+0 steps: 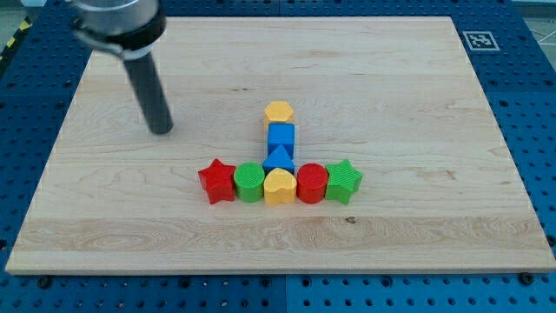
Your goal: Push the red star along with green circle a bit up
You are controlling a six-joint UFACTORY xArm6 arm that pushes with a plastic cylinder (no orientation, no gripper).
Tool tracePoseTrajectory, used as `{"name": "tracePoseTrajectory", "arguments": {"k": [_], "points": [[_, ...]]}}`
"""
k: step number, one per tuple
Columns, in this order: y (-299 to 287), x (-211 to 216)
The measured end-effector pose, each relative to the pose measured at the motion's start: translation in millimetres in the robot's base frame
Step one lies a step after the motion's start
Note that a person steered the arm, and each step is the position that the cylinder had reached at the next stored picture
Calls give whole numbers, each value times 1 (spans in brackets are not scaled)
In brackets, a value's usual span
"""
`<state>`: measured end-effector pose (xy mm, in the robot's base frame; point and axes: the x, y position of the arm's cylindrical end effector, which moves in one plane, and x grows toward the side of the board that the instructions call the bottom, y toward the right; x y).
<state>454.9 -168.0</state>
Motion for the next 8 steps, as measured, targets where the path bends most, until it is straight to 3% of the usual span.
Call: {"name": "tracePoseTrajectory", "arguments": {"k": [3,4,6,8], "points": [[44,117],[81,134],[118,114],[111,84]]}}
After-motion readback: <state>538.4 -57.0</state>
